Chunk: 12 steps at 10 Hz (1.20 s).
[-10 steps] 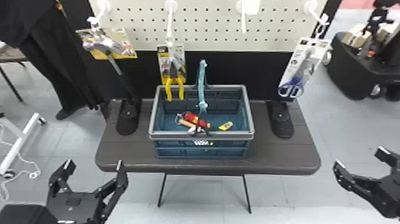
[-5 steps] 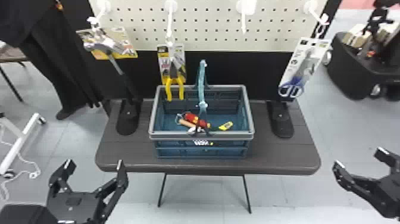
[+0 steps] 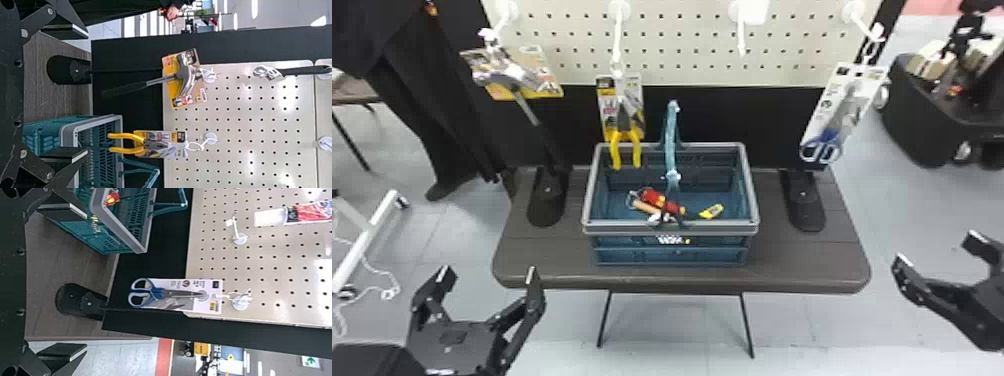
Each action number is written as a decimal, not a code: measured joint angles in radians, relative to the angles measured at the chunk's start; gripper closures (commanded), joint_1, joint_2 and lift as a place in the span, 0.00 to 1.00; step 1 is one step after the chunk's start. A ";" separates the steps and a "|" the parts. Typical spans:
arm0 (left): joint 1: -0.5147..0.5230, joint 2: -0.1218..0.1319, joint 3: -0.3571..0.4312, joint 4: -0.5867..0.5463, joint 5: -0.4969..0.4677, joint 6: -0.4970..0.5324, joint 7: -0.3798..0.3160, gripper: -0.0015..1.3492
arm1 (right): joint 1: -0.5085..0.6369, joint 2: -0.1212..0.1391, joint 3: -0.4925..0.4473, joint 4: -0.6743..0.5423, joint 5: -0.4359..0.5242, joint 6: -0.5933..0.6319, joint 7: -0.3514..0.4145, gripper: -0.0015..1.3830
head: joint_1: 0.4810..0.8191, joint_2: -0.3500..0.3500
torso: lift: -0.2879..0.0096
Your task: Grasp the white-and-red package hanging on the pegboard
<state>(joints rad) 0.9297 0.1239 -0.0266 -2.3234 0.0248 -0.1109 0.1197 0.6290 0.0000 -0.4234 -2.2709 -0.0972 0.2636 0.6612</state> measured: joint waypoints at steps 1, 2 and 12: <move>-0.006 0.008 -0.007 -0.001 0.002 0.001 0.000 0.19 | -0.029 0.000 0.000 0.003 0.007 0.002 0.006 0.09 | 1.00 0.51 | 0.63; -0.008 0.023 -0.015 -0.002 0.007 0.000 0.002 0.19 | -0.078 0.000 -0.008 0.014 0.015 0.009 0.030 0.09 | 1.00 0.51 | 0.63; -0.041 0.080 -0.058 -0.005 0.035 0.014 0.015 0.19 | -0.626 -0.139 -0.045 0.111 0.123 0.195 0.233 0.09 | 1.00 0.51 | 0.63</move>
<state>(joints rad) 0.8884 0.2043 -0.0848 -2.3281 0.0597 -0.0966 0.1349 0.0030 -0.1390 -0.4679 -2.1602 0.0260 0.4586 0.8941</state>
